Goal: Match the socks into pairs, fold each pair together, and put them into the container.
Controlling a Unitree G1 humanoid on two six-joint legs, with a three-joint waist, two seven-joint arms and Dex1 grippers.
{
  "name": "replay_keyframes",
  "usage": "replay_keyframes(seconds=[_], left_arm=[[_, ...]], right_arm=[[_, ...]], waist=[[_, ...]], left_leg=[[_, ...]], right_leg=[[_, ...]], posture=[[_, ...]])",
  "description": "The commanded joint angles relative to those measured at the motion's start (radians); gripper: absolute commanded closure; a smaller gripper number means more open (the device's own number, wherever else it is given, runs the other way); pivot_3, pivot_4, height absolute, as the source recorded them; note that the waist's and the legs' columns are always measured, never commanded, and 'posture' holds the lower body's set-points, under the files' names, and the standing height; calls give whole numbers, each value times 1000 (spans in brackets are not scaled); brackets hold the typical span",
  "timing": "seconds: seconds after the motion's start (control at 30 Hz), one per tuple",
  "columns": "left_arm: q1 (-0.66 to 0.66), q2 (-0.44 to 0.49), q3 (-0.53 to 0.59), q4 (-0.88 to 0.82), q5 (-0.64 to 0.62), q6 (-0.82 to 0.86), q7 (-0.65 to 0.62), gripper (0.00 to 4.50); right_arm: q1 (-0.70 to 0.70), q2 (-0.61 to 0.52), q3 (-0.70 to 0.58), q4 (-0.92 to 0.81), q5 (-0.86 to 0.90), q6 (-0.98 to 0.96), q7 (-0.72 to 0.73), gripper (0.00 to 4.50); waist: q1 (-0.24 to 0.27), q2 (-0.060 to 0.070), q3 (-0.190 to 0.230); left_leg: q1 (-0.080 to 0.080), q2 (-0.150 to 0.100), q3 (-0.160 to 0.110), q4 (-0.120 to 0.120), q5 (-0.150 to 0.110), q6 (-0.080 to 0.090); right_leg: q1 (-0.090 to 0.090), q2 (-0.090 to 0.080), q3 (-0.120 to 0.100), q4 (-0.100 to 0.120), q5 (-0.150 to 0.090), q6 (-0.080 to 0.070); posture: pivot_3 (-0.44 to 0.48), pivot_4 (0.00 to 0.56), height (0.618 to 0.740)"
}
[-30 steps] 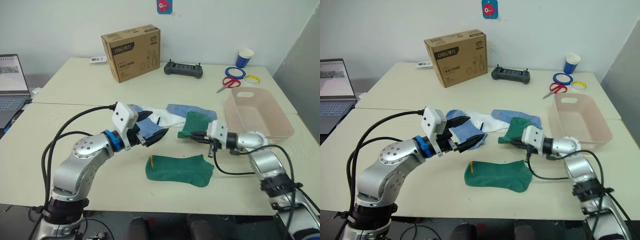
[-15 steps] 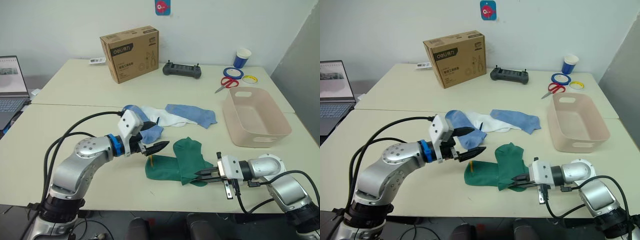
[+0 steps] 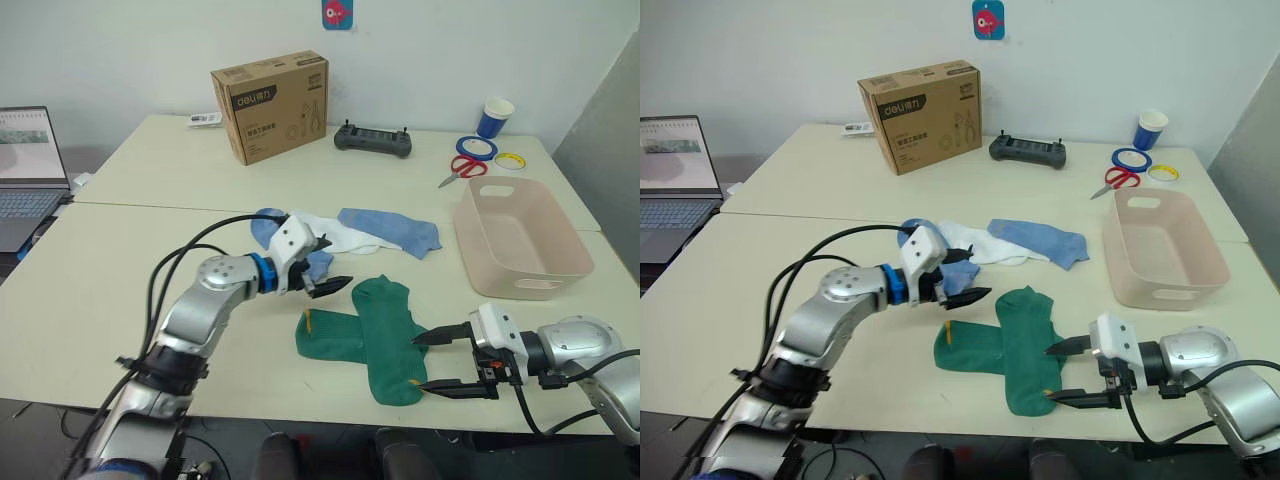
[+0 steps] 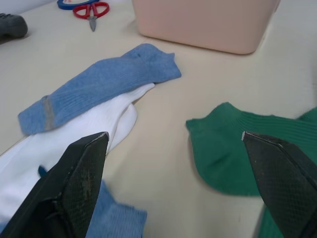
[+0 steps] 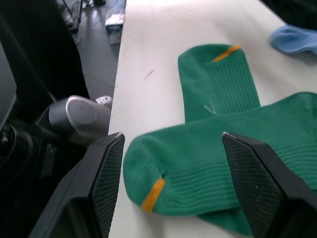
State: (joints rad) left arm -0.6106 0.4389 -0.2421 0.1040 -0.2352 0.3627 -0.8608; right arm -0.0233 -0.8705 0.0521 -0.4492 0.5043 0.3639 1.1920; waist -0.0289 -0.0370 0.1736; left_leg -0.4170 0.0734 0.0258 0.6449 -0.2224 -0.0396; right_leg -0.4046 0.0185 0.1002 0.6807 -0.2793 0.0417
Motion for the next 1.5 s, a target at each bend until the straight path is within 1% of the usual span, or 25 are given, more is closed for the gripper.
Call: replay_keyframes(seconds=[0.03,0.17,0.3,0.33,0.4,0.47,0.6,0.7,0.77,0.83,0.97,1.07,1.13,1.17,1.2,1.23,1.43,1.5], left_arm=[[-88,-67,-46,150,71,-103,-7,0],[-172,-157,-77,336,119,-192,-29,0],[-214,-209,-79,444,151,-267,-47,0],[-217,-217,-75,458,154,-271,-51,0],[-219,-228,-102,493,189,-299,-63,0],[-219,-241,-121,539,231,-342,-48,0],[-221,-257,-118,586,254,-376,-61,0],[-227,-266,-123,622,275,-403,-74,0],[-230,-271,-122,637,283,-415,-80,394],[-233,-275,-117,649,289,-418,-81,898],[-230,-277,-111,652,292,-418,-95,2167],[-225,-275,-106,646,292,-417,-96,3117],[-219,-272,-102,640,290,-415,-100,3779],[-216,-271,-100,637,288,-414,-101,4029],[-213,-270,-100,634,288,-413,-103,4409],[-208,-270,-98,627,285,-409,-105,4500],[-190,-270,-87,592,275,-392,-119,4500],[-184,-270,-85,575,270,-385,-122,4500]], right_arm=[[28,8,13,-27,-59,-37,-38,1115],[76,27,47,8,-137,-60,-91,1115],[156,60,-12,-35,-19,42,-122,1115],[163,62,-19,-43,-8,55,-129,1115],[205,63,-57,-53,16,91,-159,1115],[241,67,-89,-56,41,130,-188,1115],[279,80,-149,-77,145,244,-232,1115],[312,48,-170,-83,189,320,-225,1115],[315,44,-173,-91,208,350,-232,1095],[305,50,-166,-101,223,369,-245,1095],[286,70,-119,-117,204,384,-273,1095],[272,96,-111,-118,208,394,-304,1095],[258,115,-109,-115,212,400,-324,1499],[254,118,-106,-114,209,402,-328,1683],[252,116,-99,-114,202,399,-325,2040],[250,119,-98,-113,201,400,-327,2389],[235,131,-111,-107,217,413,-340,4486],[235,128,-114,-107,218,411,-337,4486]], waist=[[0,0,0],[-1,0,0],[-4,0,0],[-4,0,0],[-3,0,0],[-2,0,0],[-3,0,0],[-3,0,0],[-2,0,0],[-3,0,0],[-4,0,0],[-3,0,0],[-3,0,0],[-3,0,0],[-3,0,0],[-3,0,0],[-3,0,0],[-4,0,0]], left_leg=[[0,-1,0,0,0,0],[-1,-3,-3,0,0,0],[-1,-6,-6,-1,0,1],[-1,-6,-7,-1,0,1],[-1,-7,-8,-1,0,1],[-1,-8,-10,0,0,1],[-2,-9,-11,0,0,1],[-2,-9,-12,-1,0,1],[-2,-9,-12,0,0,1],[-2,-9,-12,0,0,1],[-2,-9,-13,0,0,1],[-2,-9,-13,-1,0,1],[-2,-9,-13,0,0,1],[-2,-9,-13,0,0,1],[-2,-9,-13,0,0,1],[-2,-9,-13,0,0,1],[-2,-9,-14,0,0,1],[-2,-9,-14,0,0,1]], right_leg=[[0,0,0,0,0,0],[0,-1,0,0,-1,1],[0,-2,0,0,-1,2],[0,-2,0,0,-1,2],[0,-2,0,0,-1,3],[1,-2,-1,0,-1,3],[1,-2,-1,0,-1,3],[1,-2,-1,0,-1,3],[1,-2,-2,0,-1,3],[1,-2,-2,0,-1,3],[1,-2,-2,0,-1,3],[1,-2,-3,0,-1,3],[1,-2,-3,0,-1,3],[1,-2,-3,0,-1,3],[1,-2,-3,0,-1,3],[1,-2,-3,0,-1,3],[1,-2,-3,0,-1,3],[1,-2,-3,0,-1,3]], posture=[[0,150,740],[0,150,740],[0,150,740],[0,150,740],[0,150,740],[0,150,740],[0,150,740],[0,150,740],[0,150,740],[0,150,740],[0,150,740],[0,150,740],[0,150,740],[0,150,740],[0,150,740],[0,150,740],[0,150,740],[0,150,740]])
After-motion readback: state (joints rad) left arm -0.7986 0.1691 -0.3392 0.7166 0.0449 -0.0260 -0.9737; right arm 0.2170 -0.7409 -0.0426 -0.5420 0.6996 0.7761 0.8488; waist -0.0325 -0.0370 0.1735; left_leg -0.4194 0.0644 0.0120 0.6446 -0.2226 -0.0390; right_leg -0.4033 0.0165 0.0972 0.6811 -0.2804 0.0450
